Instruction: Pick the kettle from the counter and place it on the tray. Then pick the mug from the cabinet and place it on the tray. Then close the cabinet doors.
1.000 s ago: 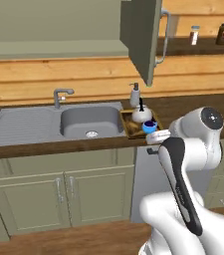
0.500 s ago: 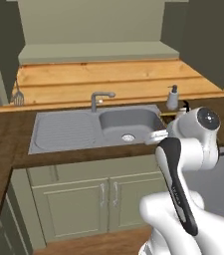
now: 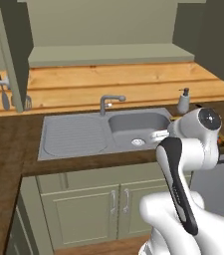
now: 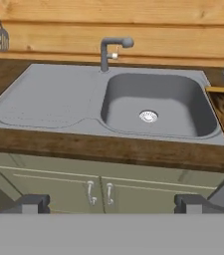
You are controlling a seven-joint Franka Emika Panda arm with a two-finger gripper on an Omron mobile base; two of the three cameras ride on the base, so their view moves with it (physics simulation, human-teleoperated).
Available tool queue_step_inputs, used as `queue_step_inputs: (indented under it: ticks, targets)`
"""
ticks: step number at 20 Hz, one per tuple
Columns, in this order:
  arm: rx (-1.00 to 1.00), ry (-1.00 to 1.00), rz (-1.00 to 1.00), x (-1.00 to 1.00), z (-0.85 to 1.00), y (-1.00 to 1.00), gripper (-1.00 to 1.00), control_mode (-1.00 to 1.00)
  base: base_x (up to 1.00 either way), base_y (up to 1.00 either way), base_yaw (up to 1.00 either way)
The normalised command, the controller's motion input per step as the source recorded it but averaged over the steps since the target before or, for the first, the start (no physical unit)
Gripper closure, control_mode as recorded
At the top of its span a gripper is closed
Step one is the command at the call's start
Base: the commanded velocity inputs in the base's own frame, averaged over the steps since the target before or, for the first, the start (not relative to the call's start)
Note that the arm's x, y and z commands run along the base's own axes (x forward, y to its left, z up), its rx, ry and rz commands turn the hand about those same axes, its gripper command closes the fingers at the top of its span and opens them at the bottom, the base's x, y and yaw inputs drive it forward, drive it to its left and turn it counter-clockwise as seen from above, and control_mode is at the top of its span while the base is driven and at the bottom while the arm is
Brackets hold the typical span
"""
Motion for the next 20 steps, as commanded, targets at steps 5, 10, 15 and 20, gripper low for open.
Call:
queue_step_inputs:
  ticks: [5,10,15,20]
  targets:
    - [0.00,0.00,0.00,0.00,0.00,0.00,-1.00,1.00,0.41,0.14,0.00]
    - [0.00,0.00,0.00,0.00,0.00,0.00,-1.00,1.00,0.34,0.16,0.00]
    - [0.00,0.00,0.00,0.00,0.00,0.00,-1.00,1.00,0.20,0.17,0.00]
    - [0.02,-0.04,-0.03,-0.19,0.00,0.00,-1.00,-1.00,0.01,0.04,0.00]
